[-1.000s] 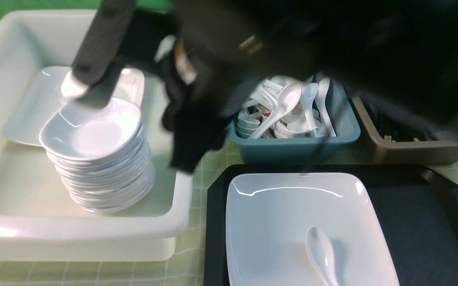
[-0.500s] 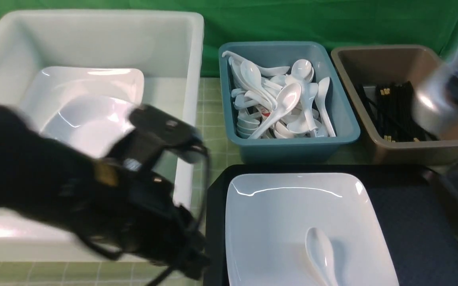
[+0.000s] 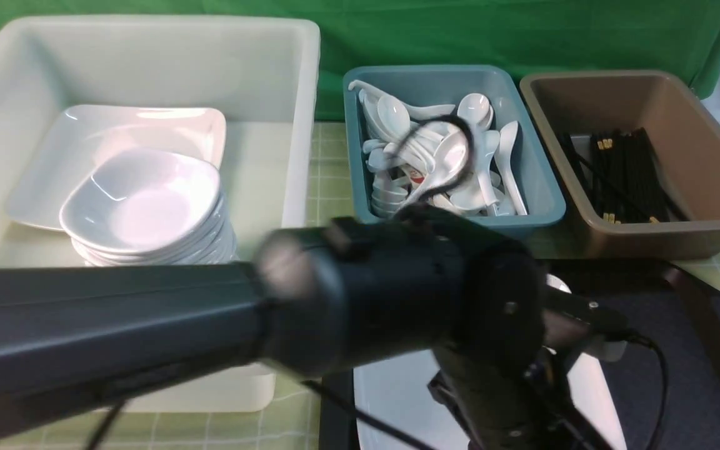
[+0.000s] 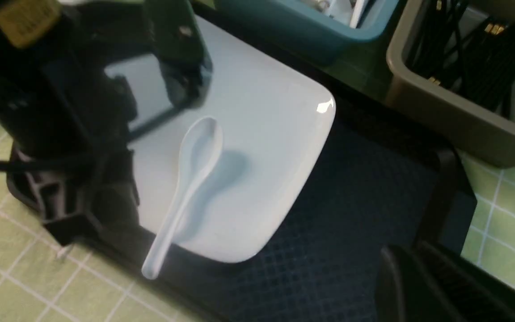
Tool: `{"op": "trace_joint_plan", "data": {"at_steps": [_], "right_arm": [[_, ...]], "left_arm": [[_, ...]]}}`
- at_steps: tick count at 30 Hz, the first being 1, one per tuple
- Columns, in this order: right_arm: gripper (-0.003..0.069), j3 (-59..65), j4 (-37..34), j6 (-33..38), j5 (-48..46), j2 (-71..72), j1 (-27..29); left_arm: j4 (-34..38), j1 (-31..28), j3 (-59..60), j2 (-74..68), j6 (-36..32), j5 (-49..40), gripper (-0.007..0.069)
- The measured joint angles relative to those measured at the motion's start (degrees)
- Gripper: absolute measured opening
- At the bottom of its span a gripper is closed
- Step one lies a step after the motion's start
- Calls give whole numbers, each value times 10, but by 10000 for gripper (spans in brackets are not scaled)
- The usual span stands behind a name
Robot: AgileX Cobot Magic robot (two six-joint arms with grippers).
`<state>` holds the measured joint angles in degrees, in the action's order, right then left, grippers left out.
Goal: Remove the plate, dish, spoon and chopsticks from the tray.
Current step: Use the left arm to grab a soup spoon from the plate
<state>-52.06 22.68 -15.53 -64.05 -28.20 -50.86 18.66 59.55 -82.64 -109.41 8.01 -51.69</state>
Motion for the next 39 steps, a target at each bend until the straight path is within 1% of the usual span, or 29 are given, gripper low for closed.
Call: {"op": "trace_joint_plan", "data": {"at_steps": [3, 6, 7, 8, 9, 10, 12, 15, 16, 20, 25, 27, 32, 33, 37, 39], "right_arm": [[80, 1, 0, 17, 0, 9, 0], [85, 3, -1, 35, 0, 10, 0], [89, 3, -1, 51, 0, 10, 0], [90, 3, -1, 51, 0, 10, 0], [92, 3, -1, 67, 0, 10, 0], [95, 3, -1, 81, 0, 10, 0], [97, 3, -1, 92, 0, 10, 0], [103, 3, -1, 112, 0, 10, 0], [106, 3, -1, 124, 0, 10, 0], [110, 3, -1, 143, 1, 10, 0], [115, 3, -1, 151, 1, 10, 0], [120, 3, -1, 151, 1, 10, 0], [126, 3, -1, 151, 1, 10, 0], [127, 3, -1, 151, 1, 10, 0], [130, 3, 0, 151, 1, 10, 0], [131, 3, -1, 149, 1, 10, 0]], "left_arm": [[-18, 0, -48, -41, 75, -12, 344], [-28, 0, -76, -66, 104, -12, 450], [-31, 0, -89, -80, 113, -12, 510], [-32, 0, -89, -80, 114, -12, 517], [-40, 0, -96, -91, 118, -13, 554], [-49, 0, -98, -100, 124, -15, 568], [-57, 0, -99, -106, 131, -16, 575], [-88, 0, -99, -118, 152, -19, 575], [-98, 0, -99, -125, 163, -13, 570], [-105, 0, -102, -132, 169, 0, 540], [-110, 0, -107, -139, 156, -16, 459], [-111, 0, -107, -139, 139, -28, 385], [-121, 0, -107, -137, 109, -54, 109], [-125, 0, -107, -135, 104, -59, 83], [-158, 0, -120, -119, 100, -82, 85], [-194, 0, -146, -99, 100, -87, 85]]}}
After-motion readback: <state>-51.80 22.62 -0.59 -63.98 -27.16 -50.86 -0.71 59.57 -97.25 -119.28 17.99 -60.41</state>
